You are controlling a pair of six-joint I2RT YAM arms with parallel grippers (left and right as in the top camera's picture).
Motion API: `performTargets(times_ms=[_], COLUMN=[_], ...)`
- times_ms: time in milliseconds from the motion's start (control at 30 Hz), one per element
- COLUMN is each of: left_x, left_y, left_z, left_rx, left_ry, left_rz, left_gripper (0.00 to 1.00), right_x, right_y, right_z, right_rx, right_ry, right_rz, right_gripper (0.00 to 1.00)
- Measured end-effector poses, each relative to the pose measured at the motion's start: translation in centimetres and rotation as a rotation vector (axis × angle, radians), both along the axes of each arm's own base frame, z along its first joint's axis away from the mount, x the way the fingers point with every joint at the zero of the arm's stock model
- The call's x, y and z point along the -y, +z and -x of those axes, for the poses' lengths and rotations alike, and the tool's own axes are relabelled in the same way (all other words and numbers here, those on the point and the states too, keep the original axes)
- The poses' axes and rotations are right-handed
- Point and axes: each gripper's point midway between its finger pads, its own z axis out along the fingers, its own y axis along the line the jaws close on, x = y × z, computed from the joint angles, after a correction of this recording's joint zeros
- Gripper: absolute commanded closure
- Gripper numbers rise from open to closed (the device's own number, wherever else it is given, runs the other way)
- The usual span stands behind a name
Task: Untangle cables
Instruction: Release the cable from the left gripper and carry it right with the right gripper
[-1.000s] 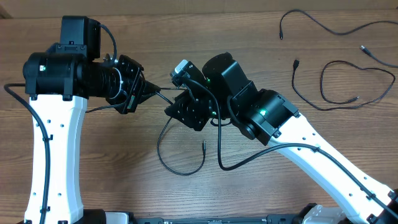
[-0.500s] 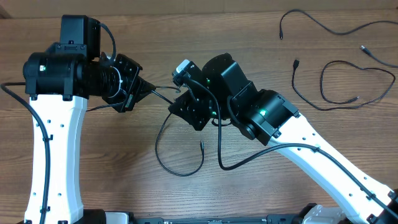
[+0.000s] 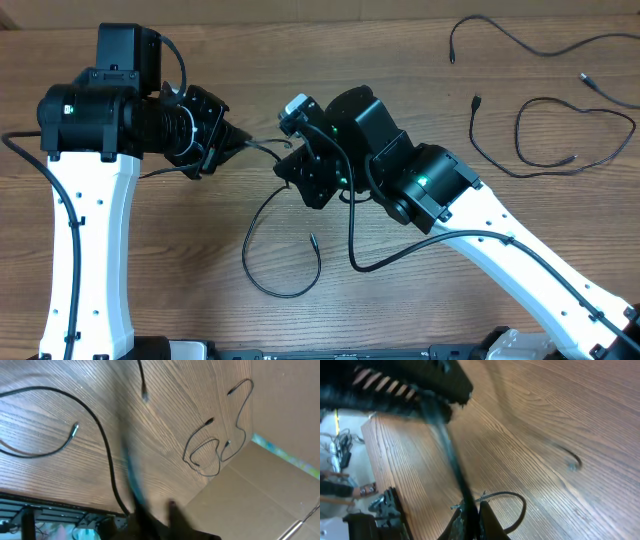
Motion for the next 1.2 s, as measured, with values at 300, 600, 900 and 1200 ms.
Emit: performTargets(times_ms=[300,600,900,1200], left_x=[-1.1,-1.7,-2.5,-2.7], left_y=[-0.7,-1.0,-1.3,-1.3], left_z=[0.0,-0.1,-0.3,-0.3], left_rx=[0.086,0.167,0.170,0.183], left_ry=[-0.120,-0.247,-0.247,-0.270], left_rz=[-0.131,-0.222,-0.275,-0.292], left_gripper=[0.00,0.00,0.00,0.00], right_x=[3.3,12.3,17.5,25.9], right_y=[2.5,11.1,13.9,9.1], right_z=[-3.2,-3.5,-0.8,0.5], right_rx=[0.024,0.076,0.004,-0.130], right_ry=[-0.284,-0.563,-0.706,-1.076], right_rz=[0.031,-0.045,-0.114,0.112], right_gripper=[0.96,0.96,0.96,0.96])
